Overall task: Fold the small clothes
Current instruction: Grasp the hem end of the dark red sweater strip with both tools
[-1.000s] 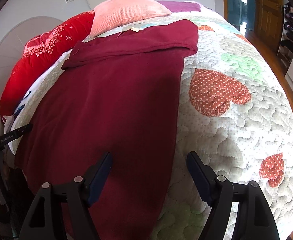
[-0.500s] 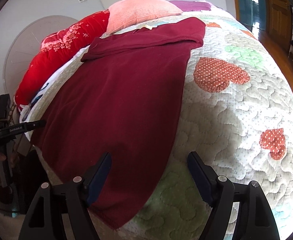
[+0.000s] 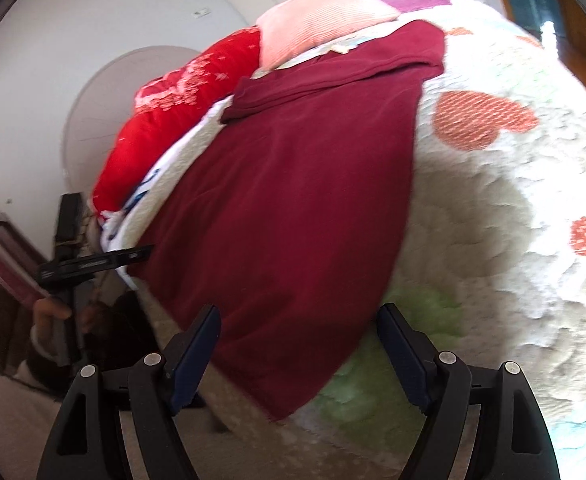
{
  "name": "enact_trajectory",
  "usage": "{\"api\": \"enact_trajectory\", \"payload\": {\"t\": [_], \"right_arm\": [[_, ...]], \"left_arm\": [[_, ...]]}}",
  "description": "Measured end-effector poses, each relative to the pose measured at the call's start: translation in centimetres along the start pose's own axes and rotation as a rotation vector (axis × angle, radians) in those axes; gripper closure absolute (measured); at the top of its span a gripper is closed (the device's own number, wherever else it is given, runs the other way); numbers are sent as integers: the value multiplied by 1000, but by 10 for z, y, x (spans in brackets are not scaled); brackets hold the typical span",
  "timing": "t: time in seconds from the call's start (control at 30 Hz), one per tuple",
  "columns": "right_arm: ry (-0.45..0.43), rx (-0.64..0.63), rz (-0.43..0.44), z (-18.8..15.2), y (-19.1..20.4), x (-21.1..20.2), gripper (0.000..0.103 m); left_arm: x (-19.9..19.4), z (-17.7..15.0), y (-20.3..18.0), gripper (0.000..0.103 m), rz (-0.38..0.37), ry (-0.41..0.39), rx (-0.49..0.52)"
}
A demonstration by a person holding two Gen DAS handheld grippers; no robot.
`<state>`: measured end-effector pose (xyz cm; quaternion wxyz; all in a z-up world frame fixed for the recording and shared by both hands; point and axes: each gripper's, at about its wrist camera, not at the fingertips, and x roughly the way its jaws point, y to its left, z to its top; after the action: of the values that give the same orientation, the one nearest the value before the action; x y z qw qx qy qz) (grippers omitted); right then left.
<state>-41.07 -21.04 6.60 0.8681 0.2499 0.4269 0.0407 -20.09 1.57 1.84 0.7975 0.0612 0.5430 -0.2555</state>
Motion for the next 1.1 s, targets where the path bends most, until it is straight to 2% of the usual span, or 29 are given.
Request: {"api": "enact_trajectory", "payload": {"t": [0.13, 0.17, 0.23, 0.27, 0.3, 0.33, 0.37, 0.5, 0.6, 0.73, 0.87, 0.97, 1.1], "right_arm": [[-26, 54, 109, -2, -5, 4, 23], [-32, 63, 131, -2, -6, 5, 27], [-34, 69, 162, -3, -6, 6, 42], [-30, 71, 178, -3, -4, 8, 58], [-26, 75, 191, -3, -3, 12, 70], [-25, 83, 210, -4, -3, 16, 73], [-29, 93, 222, -5, -3, 19, 76], [-61, 90, 258, 4, 4, 22, 84], [-118, 82, 314, 20, 8, 13, 85], [-222, 76, 354, 56, 9, 1, 87], [-312, 68, 315, 100, 2, -2, 89], [-341, 65, 268, 133, -7, 3, 90], [-363, 81, 214, 173, -25, 15, 90]], "left_arm": [[0, 1, 3, 24, -22, -5, -6], [0, 0, 3, 25, -18, -7, -1], [-1, -1, 3, 38, 2, -16, 13], [-2, -1, 3, 43, 9, -22, 16], [-4, -1, 4, 57, 7, -31, 12], [-5, -1, 5, 74, 3, -39, 3], [-8, -1, 6, 81, -2, -47, 0], [-14, 5, 9, 95, -22, -52, 8], [-26, 22, 14, 95, -112, -84, -39], [-41, 55, 14, 95, -157, -179, -73], [-38, 99, 8, 95, -153, -250, -87], [-29, 132, 10, 95, -177, -274, -140], [-17, 173, -2, 96, -111, -320, -137]]}}
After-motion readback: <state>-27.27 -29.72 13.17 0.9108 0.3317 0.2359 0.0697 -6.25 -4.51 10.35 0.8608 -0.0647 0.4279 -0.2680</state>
